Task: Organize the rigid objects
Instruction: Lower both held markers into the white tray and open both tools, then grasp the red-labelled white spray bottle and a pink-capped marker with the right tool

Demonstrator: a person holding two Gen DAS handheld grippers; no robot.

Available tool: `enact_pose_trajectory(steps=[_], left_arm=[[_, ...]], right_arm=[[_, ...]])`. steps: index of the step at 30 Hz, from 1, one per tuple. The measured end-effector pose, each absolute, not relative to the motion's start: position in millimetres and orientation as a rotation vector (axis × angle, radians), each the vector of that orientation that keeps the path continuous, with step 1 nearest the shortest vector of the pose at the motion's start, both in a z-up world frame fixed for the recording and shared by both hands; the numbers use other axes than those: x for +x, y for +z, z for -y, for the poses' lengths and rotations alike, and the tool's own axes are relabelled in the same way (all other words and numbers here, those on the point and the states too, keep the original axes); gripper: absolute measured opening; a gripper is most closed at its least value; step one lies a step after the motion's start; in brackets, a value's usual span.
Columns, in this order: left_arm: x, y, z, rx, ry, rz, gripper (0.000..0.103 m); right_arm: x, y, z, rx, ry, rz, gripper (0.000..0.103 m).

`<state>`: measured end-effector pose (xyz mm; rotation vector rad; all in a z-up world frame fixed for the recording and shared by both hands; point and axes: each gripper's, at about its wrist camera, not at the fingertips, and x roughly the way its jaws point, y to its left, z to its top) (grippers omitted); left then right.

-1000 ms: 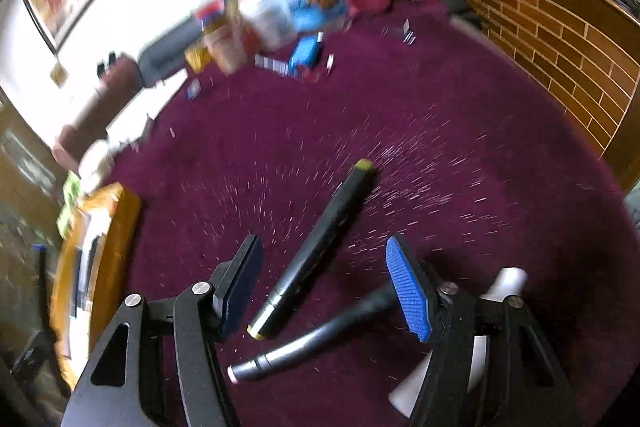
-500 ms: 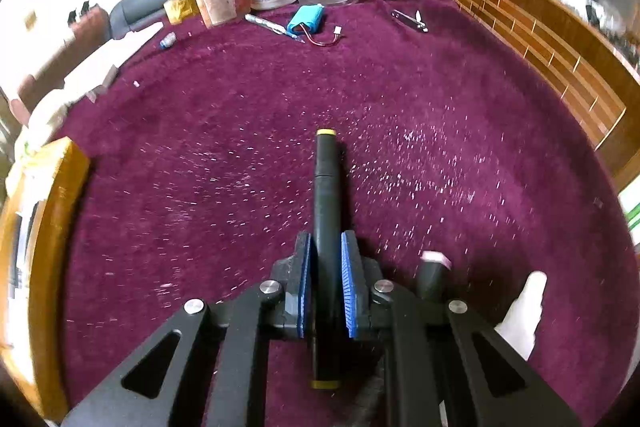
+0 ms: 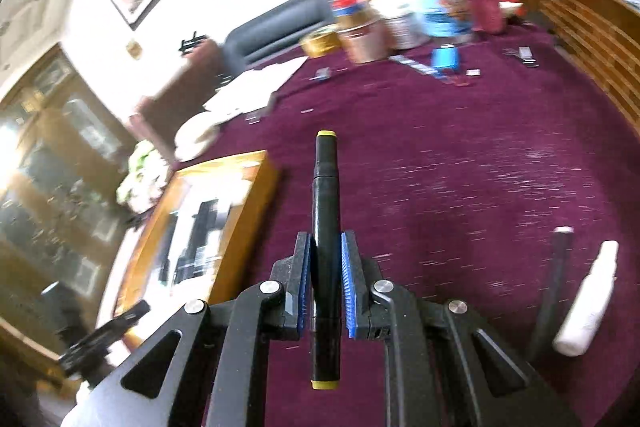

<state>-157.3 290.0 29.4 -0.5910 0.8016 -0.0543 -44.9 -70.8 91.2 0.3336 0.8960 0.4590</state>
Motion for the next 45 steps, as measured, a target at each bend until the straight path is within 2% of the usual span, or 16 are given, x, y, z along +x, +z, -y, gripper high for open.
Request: enact_pose_trajectory(steps=[3,6,10,16,27,29,33,40,45], left_arm=[[-155,27,-289,-0.57,-0.043,-0.817,0.015],[-157,28,-291,-0.597,-0.058,-0.803,0.022],[-164,35,-300,-0.636,-0.05,-0.766,0.043],[-178,48,-314,-0.669,-0.043,-0.707,0.052],[-183,42,-326,-0.697,-0.067,-0.724,0.059],[-183,40,-329,-0.706,-0.063,-0.724,0.059],[-184,39,-330,-0.715,-0.064,-0.725,0.06],[-183,42,-322,-0.705,-0.075,-0.731,0.06],[-183,46,-317,-0.695,-0.083,-0.73,0.06]], right_arm=[[-48,91,41,0.346,0.553,-0.931,0.013],[-49,83,13,0.358,0.629,-0.983,0.013],[-50,72,-23,0.333,0.677,-1.024,0.013],[-39,59,-67,0.318,0.683,-1.066,0.013],[-18,45,-92,0.259,0.505,-1.065,0.015],[-21,49,-92,0.232,0.496,-1.037,0.017],[-26,60,-85,0.216,0.486,-0.988,0.028],[-38,69,-42,0.23,0.45,-0.918,0.029],[-53,70,31,0.297,0.379,-0.878,0.029]])
